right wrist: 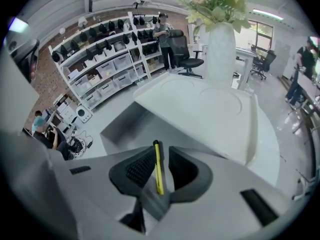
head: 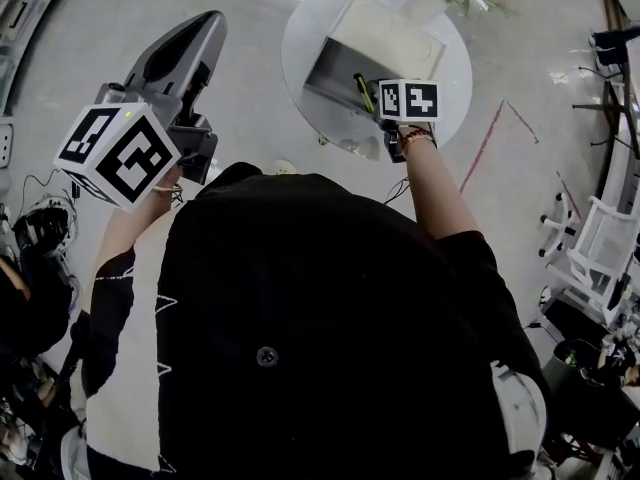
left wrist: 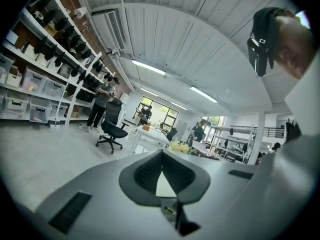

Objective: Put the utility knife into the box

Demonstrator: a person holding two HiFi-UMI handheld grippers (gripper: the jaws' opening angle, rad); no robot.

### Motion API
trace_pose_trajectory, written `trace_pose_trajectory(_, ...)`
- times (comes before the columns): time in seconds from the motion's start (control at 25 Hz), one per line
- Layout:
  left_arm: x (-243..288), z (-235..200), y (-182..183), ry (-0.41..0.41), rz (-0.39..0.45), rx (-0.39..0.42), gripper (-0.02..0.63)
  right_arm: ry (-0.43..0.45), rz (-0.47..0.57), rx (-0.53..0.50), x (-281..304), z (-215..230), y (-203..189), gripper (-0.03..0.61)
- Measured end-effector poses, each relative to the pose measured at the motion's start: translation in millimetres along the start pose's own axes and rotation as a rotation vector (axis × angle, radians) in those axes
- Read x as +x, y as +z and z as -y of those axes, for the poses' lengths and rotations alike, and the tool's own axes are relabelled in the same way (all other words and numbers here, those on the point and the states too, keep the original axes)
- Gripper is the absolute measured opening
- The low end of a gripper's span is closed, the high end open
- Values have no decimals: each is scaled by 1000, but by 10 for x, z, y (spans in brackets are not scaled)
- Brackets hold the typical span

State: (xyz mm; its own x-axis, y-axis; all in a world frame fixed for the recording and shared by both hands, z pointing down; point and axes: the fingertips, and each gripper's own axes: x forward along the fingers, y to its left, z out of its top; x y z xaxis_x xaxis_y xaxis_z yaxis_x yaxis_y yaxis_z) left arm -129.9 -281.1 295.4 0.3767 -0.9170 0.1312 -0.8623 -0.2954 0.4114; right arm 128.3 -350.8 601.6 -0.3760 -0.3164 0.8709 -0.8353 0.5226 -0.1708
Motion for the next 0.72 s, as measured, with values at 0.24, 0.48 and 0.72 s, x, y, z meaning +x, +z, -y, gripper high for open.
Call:
trace_pose_trajectory(0.24,87,73,-6,-74,4,0,11,-13,131,122,-289,-36,195,80)
trace_pose_trajectory(0.48,273,178,-33,-138,7,-12,11,7,284,330,-583,-77,399,37)
trace_pose_trajectory(0.72,377,322,-30,-225,-5,-26,11,46,473,568,-980,-232,611,3)
